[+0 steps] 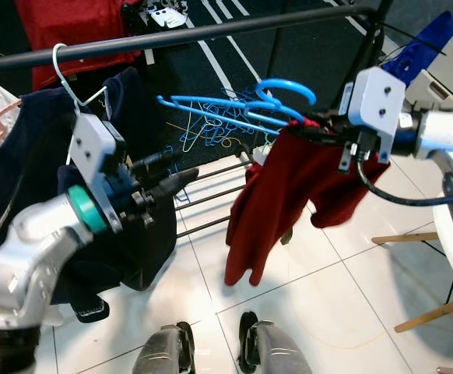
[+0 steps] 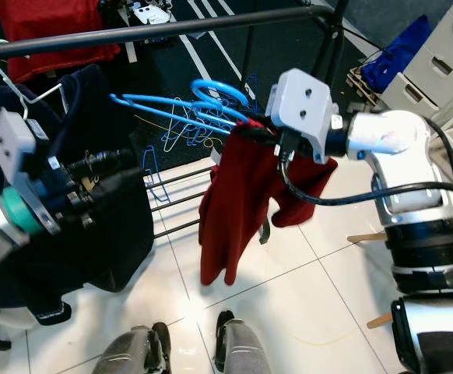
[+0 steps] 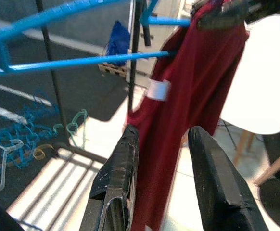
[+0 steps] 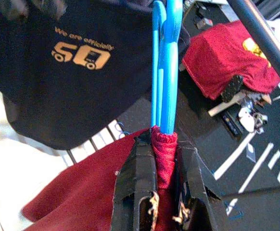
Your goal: Hang hanger
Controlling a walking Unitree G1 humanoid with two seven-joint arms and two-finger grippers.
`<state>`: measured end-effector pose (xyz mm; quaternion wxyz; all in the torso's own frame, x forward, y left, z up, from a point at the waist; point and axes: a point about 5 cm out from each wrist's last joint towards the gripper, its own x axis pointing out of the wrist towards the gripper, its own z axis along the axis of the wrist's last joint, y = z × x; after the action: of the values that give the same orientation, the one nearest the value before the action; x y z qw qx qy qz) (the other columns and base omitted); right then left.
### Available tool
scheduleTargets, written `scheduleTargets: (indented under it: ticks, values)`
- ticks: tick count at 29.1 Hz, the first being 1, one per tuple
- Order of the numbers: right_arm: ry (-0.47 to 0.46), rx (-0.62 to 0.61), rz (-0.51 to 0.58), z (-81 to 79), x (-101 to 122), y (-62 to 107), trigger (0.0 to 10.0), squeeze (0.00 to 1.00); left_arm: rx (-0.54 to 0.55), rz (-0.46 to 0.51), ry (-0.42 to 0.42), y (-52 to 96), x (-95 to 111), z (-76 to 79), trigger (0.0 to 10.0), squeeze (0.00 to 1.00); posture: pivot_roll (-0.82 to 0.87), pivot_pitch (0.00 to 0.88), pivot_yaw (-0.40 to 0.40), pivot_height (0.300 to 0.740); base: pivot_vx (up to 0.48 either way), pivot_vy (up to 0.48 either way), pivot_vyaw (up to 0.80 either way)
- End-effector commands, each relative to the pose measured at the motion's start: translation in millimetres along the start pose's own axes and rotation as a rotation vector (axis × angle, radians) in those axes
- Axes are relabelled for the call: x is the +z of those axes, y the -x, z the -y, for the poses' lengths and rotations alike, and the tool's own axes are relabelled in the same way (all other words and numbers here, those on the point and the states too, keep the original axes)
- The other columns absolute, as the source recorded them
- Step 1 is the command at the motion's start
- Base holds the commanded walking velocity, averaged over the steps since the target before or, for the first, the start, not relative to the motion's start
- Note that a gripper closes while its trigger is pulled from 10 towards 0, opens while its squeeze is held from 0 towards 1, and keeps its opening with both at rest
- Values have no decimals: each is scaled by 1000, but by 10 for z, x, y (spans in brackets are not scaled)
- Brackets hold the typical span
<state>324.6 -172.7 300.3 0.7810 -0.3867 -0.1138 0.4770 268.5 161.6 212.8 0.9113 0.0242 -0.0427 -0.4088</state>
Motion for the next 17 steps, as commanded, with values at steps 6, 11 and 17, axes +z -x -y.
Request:
scheduleTargets:
  ticks: [6,11,17]
  values:
    - [74,74,94,5,265,-56,10000,0,183,-151,143,-248,-339,45,10000,0,-174,151,47,740,0,0,0]
    - [90,124,123,-58,369,-19,10000,0,343,-201,328,-316,-484,-7,10000,0,-189,158,47,740,0,0,0]
    - [116,108,178,-58,505,-13,10000,0,494,-223,556,-399,-642,-28,10000,0,-197,159,56,740,0,0,0]
